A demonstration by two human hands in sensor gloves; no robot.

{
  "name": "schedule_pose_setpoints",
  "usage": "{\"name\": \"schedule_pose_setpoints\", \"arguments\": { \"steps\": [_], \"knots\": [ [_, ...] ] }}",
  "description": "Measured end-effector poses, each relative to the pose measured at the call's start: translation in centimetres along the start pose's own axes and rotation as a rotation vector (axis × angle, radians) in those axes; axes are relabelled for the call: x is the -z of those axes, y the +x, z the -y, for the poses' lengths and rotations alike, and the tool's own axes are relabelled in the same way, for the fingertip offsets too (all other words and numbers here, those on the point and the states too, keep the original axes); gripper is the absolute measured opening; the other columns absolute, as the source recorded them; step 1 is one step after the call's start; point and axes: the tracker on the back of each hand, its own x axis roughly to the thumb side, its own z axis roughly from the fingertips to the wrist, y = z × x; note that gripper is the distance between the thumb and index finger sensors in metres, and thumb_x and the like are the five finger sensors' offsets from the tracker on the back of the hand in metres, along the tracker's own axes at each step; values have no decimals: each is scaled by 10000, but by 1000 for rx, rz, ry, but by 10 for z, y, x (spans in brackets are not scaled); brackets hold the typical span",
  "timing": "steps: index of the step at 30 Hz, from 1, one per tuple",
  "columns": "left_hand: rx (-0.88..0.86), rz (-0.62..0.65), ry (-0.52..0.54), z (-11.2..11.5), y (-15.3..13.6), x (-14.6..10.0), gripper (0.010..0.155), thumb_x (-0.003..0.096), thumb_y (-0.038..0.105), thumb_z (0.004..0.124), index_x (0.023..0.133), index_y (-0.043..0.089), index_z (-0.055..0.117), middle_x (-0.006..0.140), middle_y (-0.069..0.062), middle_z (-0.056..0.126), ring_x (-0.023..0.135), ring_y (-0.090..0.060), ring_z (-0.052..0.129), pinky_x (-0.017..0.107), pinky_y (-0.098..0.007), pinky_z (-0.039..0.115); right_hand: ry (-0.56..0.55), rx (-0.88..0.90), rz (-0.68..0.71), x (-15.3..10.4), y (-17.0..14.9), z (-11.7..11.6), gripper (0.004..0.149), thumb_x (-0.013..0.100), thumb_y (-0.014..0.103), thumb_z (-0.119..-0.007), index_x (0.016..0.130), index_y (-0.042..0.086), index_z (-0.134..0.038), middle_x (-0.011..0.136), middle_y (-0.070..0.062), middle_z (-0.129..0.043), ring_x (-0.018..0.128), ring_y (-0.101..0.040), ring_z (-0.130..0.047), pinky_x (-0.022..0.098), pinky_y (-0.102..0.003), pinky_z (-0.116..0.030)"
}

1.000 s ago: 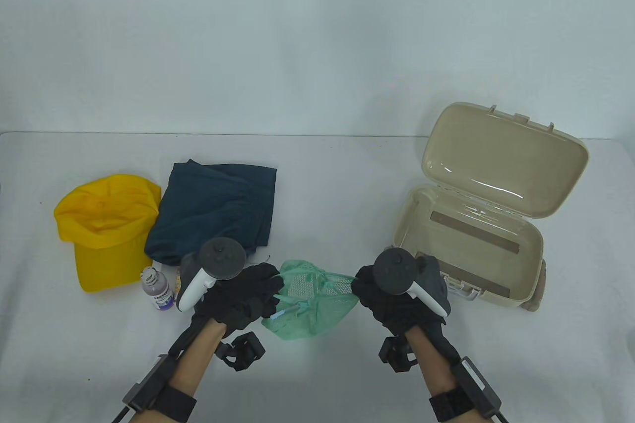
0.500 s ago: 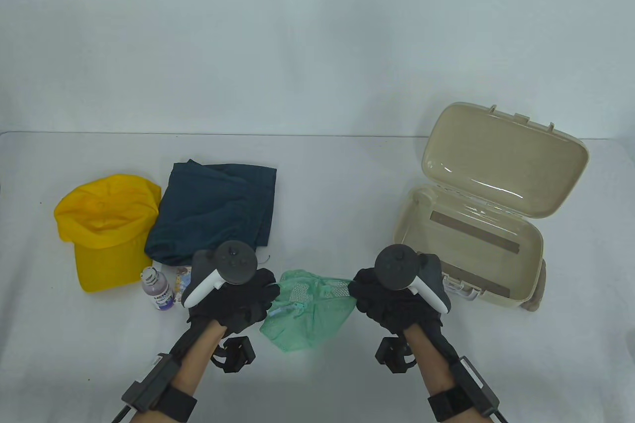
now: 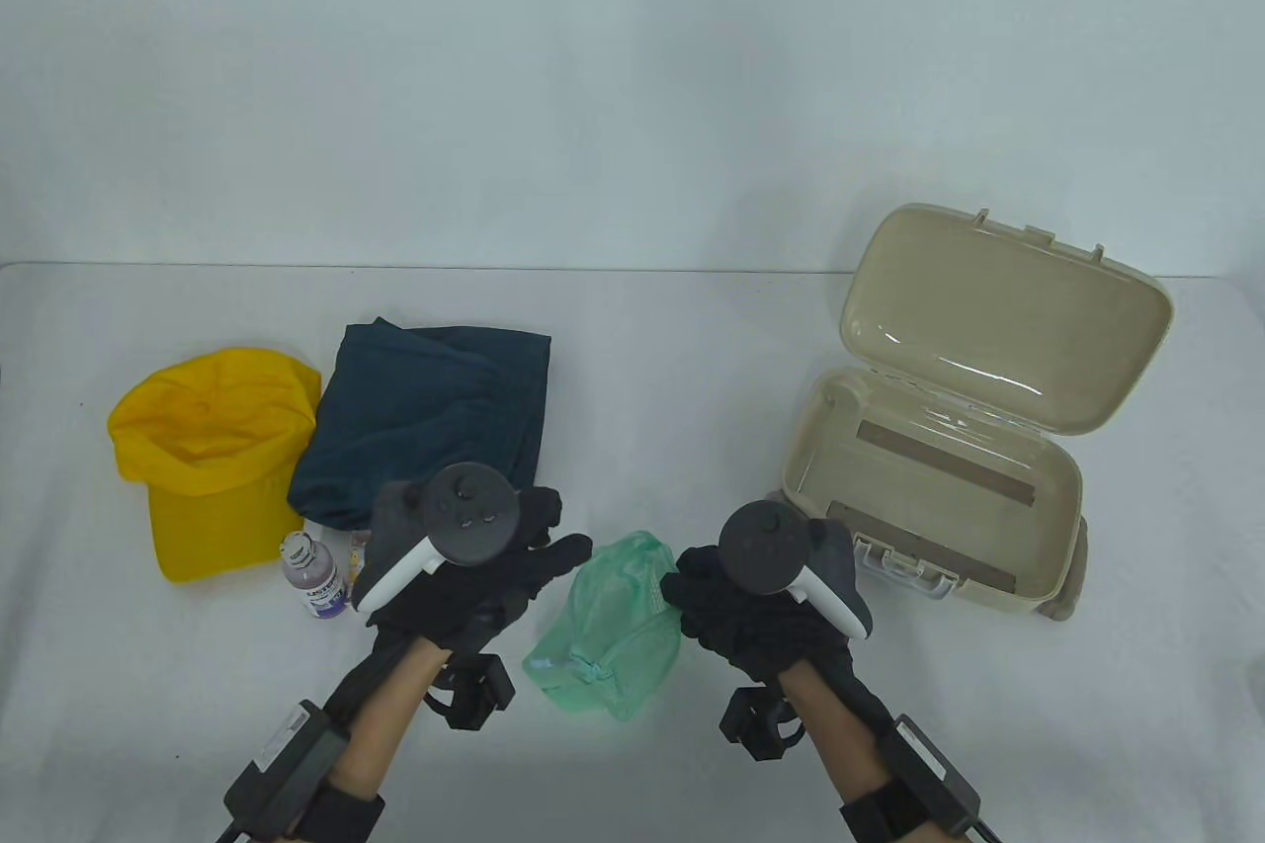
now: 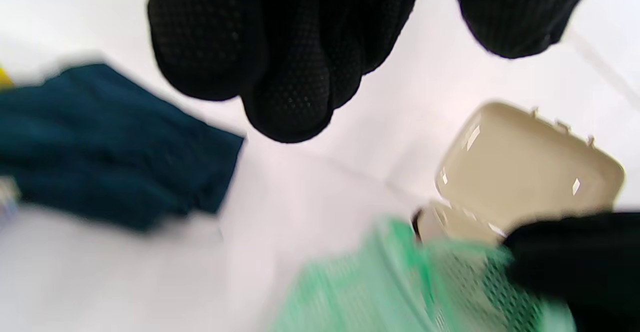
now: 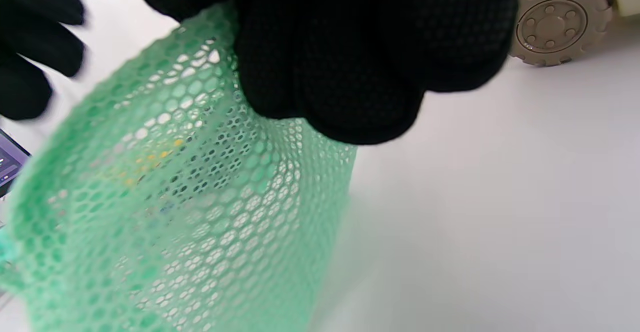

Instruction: Pack suitcase

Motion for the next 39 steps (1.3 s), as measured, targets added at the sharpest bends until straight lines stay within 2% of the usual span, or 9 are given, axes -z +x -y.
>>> {"name": "schedule_pose_setpoints", "arguments": {
  "steps": [4, 7, 15, 20, 26, 28, 31, 33, 39],
  "knots": [
    [211, -116, 144, -41, -18, -19, 697, 505, 561, 731, 1080, 180, 626, 996, -121, 798, 672, -247, 995, 461, -380, 858, -3, 0, -8, 0, -1, 1, 418, 536, 472, -731, 765, 140, -840, 546, 12, -1013, 400, -157, -1054, 326, -333, -909],
    [333, -241, 141, -52, -46, -26, 719, 504, 568, 732, 1103, 194, 595, 1041, -138, 757, 708, -275, 978, 479, -397, 852, -7, -4, -13, 0, -2, 2, 419, 535, 470, -732, 768, 138, -839, 550, 11, -1012, 405, -157, -1054, 328, -335, -908],
    [481, -494, -8, -28, -116, -30, 758, 498, 568, 739, 1137, 215, 532, 1085, -162, 707, 757, -302, 955, 500, -428, 842, -4, -14, -27, 0, -3, 3, 419, 532, 455, -742, 775, 128, -840, 556, -2, -1015, 407, -167, -1055, 328, -339, -909],
    [493, -564, -72, -13, -138, -26, 754, 496, 568, 736, 1135, 226, 528, 1052, -153, 750, 727, -290, 973, 486, -412, 852, -9, -26, -33, 0, -4, 4, 423, 532, 448, -745, 783, 122, -839, 561, -9, -1017, 411, -171, -1056, 331, -342, -908],
    [489, -595, -107, 2, -150, -20, 703, 505, 534, 730, 1114, 223, 564, 974, -95, 826, 683, -237, 999, 472, -383, 864, -13, -36, -38, 0, -6, 5, 420, 533, 448, -743, 784, 125, -838, 564, -9, -1016, 413, -174, -1056, 333, -343, -907],
    [465, -591, -113, 6, -152, -18, 647, 512, 498, 733, 1079, 206, 624, 943, -84, 842, 670, -223, 1002, 472, -375, 868, -14, -37, -38, 0, -6, 5, 419, 533, 448, -743, 785, 127, -838, 565, -10, -1016, 415, -174, -1055, 333, -344, -907],
    [500, -590, -103, 5, -150, -18, 620, 509, 470, 742, 1046, 169, 673, 892, -91, 869, 610, -203, 1017, 466, -357, 882, -12, -38, -37, 1, -6, 5, 419, 533, 448, -742, 786, 127, -837, 566, -10, -1016, 416, -174, -1055, 335, -343, -907],
    [501, -583, -116, 2, -149, -19, 613, 512, 454, 743, 1040, 149, 677, 871, -87, 879, 593, -205, 1020, 464, -356, 888, -12, -39, -37, 1, -6, 5, 419, 534, 448, -741, 786, 127, -837, 567, -11, -1015, 418, -173, -1055, 335, -343, -907],
    [441, -503, 17, -38, -122, -31, 609, 519, 442, 742, 1032, 119, 687, 846, -103, 893, 562, -205, 1028, 444, -348, 897, -13, -39, -32, 1, -5, 5, 419, 534, 448, -741, 787, 127, -836, 569, -10, -1015, 418, -174, -1054, 336, -344, -906]
  ]
}}
